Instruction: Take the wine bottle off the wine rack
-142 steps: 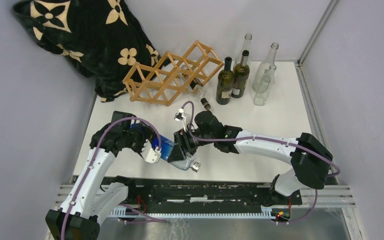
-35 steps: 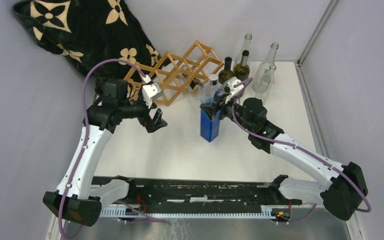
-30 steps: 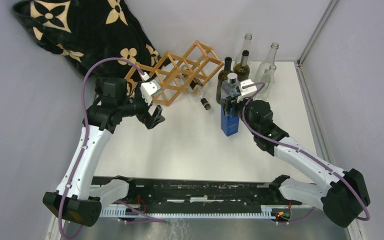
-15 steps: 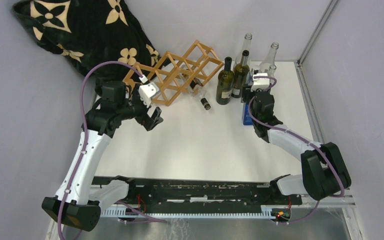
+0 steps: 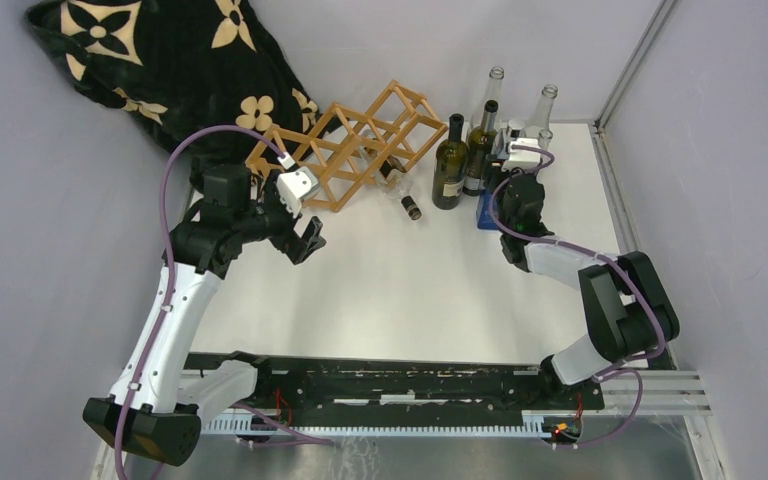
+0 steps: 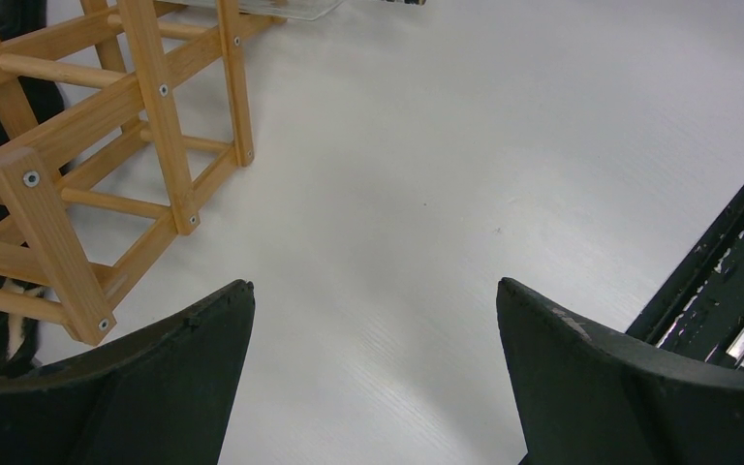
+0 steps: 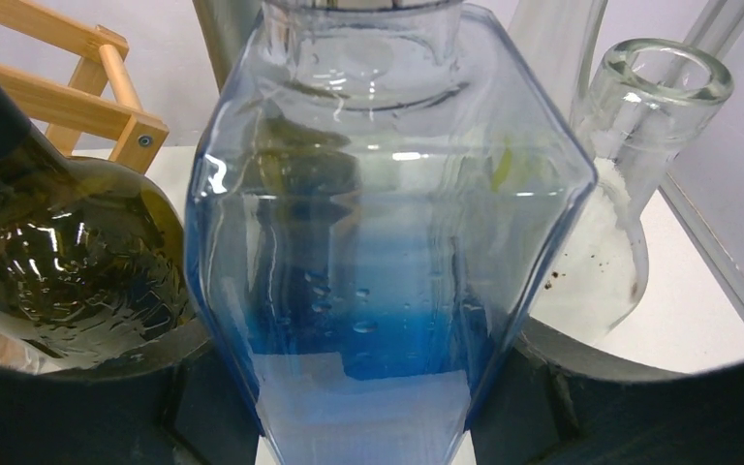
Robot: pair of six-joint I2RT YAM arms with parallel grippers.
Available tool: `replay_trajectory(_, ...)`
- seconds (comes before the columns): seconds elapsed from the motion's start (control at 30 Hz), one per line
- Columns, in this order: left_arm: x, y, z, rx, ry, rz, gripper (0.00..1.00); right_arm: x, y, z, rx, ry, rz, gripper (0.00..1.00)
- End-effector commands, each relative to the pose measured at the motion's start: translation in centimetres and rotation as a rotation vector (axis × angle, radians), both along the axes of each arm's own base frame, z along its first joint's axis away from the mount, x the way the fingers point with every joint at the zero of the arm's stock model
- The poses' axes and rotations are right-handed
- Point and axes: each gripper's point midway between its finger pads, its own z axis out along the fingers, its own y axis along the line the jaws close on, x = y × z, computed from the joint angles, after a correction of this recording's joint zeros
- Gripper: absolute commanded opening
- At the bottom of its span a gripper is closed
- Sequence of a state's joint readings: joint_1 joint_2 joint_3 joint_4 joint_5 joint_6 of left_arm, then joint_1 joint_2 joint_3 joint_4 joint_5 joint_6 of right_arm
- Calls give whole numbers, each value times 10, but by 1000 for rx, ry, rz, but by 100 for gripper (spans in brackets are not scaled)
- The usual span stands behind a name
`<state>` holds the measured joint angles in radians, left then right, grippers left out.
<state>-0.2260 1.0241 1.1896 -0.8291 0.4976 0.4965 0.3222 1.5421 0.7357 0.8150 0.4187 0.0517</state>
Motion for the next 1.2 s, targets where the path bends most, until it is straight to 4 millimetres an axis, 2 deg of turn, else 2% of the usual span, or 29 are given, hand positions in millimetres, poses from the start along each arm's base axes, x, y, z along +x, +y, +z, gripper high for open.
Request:
replay_trajectory(0.0, 4, 4, 17, 21, -94, -6, 100, 3, 1, 93, 112, -303, 5, 12)
replay_trajectory(0.27, 10, 6, 25, 11, -116, 32, 100, -11, -1, 96, 147, -309, 18, 85)
replay_trajectory(0.3, 10, 6, 26, 11, -119, 32, 100, -13, 0, 98, 146, -309, 27, 97)
replay_trajectory(0.53, 9, 7, 31, 11, -137, 34, 100, -32, -4, 128, 142, -327, 41, 98)
replay_trajectory(0.67, 9, 8, 33, 14, -145, 34, 100, -46, -19, 145, 192, -291, -23, 98)
replay_trajectory(0.83, 13, 10, 34, 21, -145, 52, 100, -73, -7, 171, 272, -298, 60, 98)
replay_trajectory(0.93, 15, 12, 33, 27, -140, 64, 100, -87, 15, 182, 273, -274, 145, 98)
replay_trajectory(1.0, 16, 12, 33, 29, -138, 66, 100, -96, 38, 184, 253, -248, 216, 98)
replay_trajectory(1.17, 18, 12, 32, 26, -130, 71, 100, -111, 98, 176, 212, -158, 377, 98)
